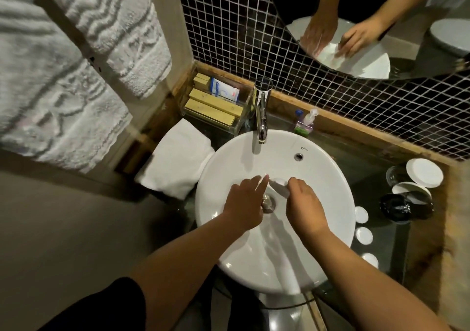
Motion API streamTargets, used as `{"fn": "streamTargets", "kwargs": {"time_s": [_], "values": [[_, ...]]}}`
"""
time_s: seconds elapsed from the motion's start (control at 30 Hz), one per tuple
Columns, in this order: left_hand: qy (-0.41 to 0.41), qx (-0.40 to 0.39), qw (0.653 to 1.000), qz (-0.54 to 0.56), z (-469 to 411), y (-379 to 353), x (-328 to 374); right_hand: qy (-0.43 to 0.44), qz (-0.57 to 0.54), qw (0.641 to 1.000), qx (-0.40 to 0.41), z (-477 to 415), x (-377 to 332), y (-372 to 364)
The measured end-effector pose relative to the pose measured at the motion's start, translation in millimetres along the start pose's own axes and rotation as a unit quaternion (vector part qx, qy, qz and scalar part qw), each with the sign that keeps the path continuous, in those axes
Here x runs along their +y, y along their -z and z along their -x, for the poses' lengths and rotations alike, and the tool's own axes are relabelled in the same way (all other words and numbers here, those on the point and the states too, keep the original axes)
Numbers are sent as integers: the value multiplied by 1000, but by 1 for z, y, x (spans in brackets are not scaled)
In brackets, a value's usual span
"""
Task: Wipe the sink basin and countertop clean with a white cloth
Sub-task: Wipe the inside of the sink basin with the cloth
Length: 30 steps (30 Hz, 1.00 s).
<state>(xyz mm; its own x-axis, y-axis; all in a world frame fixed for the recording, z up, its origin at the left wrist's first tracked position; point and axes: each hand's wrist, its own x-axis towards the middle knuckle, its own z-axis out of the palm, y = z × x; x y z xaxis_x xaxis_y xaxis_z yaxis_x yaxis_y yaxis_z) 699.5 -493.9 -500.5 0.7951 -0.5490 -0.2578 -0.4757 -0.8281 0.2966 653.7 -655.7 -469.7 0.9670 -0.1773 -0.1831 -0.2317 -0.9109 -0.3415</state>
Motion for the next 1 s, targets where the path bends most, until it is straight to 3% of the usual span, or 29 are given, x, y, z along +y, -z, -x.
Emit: {"fn": "streamTargets", "kwargs": {"time_s": [0.47,0.93,1.0], "values": [[1,-40,998,-40,-11,-6,-10,-41,-51,998,-17,0,0,-9],[12,-57,997,-50,-24,1,-23,-110,-93,988,53,-10,10,-6],[15,-55,997,-48,-26,4,-25,-153,-132,978,53,-10,8,-6]]}}
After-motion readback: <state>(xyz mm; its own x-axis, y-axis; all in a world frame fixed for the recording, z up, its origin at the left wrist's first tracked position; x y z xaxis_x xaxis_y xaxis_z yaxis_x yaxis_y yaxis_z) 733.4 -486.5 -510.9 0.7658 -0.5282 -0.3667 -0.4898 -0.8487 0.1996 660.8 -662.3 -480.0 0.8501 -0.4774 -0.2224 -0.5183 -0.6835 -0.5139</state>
